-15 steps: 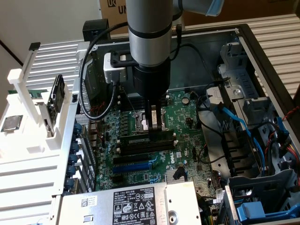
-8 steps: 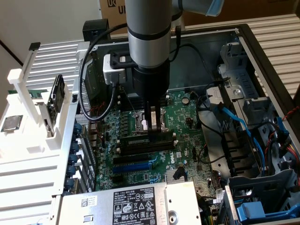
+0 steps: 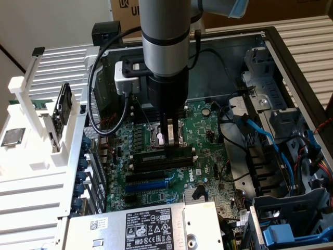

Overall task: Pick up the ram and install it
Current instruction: 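Insert the ram into the slot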

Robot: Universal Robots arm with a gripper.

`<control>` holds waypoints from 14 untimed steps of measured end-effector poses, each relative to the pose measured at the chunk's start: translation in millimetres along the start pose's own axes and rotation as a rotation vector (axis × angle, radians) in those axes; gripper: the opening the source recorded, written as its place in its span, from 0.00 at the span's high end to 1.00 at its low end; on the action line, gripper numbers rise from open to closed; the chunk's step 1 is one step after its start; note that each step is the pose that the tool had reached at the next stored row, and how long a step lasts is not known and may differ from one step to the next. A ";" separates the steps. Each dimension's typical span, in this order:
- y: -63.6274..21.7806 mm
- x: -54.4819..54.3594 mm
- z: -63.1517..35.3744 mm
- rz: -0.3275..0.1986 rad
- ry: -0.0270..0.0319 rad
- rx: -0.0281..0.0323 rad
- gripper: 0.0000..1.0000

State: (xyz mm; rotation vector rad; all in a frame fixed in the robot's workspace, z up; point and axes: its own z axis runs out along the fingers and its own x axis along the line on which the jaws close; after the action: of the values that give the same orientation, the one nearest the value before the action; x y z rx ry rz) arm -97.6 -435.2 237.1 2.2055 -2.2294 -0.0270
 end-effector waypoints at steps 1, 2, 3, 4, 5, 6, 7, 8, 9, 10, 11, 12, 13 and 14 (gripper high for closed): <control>-0.2 0.0 0.2 -0.001 0.0000 0.0000 0.87; -0.3 0.0 0.3 -0.001 0.0000 0.0000 0.87; -0.3 0.0 0.4 -0.002 0.0001 0.0000 0.87; -0.3 0.0 0.4 -0.002 0.0002 0.0000 0.87; -0.3 0.0 0.5 -0.002 0.0002 0.0000 0.87; -0.3 0.0 0.5 -0.002 0.0002 0.0000 0.87; -0.3 0.0 0.5 -0.002 0.0002 0.0000 0.87; -0.3 0.0 0.6 -0.002 0.0002 0.0000 0.87; -0.3 0.0 0.8 -0.002 0.0001 0.0000 0.87; -0.3 0.0 1.2 -0.002 -0.0001 0.0002 0.87; -0.3 0.0 1.3 -0.002 0.0001 0.0000 0.87; -0.3 0.0 1.4 -0.002 0.0002 0.0000 0.87; -0.3 0.0 1.7 -0.002 0.0001 0.0000 0.87; -0.3 0.0 2.1 -0.002 0.0001 0.0001 0.87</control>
State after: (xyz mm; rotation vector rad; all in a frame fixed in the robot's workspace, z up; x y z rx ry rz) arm -97.3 -435.2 235.0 2.2077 -2.2272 -0.0269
